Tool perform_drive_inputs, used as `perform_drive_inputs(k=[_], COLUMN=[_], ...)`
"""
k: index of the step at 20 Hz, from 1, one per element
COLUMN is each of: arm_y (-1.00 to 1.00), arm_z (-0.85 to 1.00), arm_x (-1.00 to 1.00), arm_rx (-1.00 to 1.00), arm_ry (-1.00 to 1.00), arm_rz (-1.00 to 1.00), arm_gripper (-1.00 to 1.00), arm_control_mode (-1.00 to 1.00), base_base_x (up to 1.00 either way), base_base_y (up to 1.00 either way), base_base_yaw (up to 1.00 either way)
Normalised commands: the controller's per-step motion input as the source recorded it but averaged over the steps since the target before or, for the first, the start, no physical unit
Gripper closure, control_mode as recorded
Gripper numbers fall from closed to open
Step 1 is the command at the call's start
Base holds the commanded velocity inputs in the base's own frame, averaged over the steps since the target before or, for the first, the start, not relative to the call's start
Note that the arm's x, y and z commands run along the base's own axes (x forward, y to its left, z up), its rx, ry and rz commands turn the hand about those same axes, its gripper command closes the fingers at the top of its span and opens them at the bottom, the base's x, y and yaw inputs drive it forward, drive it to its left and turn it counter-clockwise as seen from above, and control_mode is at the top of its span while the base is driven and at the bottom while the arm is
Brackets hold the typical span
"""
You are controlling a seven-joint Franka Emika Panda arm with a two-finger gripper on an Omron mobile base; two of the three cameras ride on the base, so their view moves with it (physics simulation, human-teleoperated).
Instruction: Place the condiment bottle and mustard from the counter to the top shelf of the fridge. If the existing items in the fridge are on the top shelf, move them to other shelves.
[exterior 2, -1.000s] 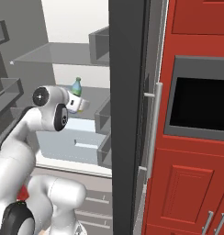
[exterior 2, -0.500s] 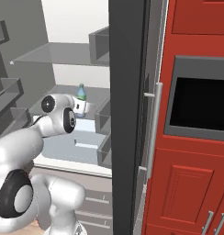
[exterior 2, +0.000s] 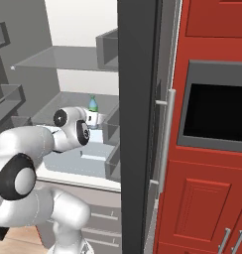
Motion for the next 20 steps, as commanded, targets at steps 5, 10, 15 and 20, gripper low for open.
perform_drive_inputs(k=[5,10,15,20], arm_y=[-0.03,-0.02,0.00,0.00], arm_z=[-0.16,-0.05,0.00,0.07], arm_x=[0.46,0.36,0.07,0.05], arm_rx=[0.00,0.00,0.00,0.00], arm_ry=[0.00,-0.02,-0.04,-0.03], arm_rz=[0.00,0.00,0.00,0.00], arm_gripper=[1.00,1.00,-1.00,-1.00], arm_control_mode=[-1.00,-1.00,-1.00,-1.00], base_base_x=[0.00,0.00,0.00,0.00], base_base_y=[0.00,0.00,0.00,0.00], base_base_yaw=[0.00,0.00,0.00,0.00])
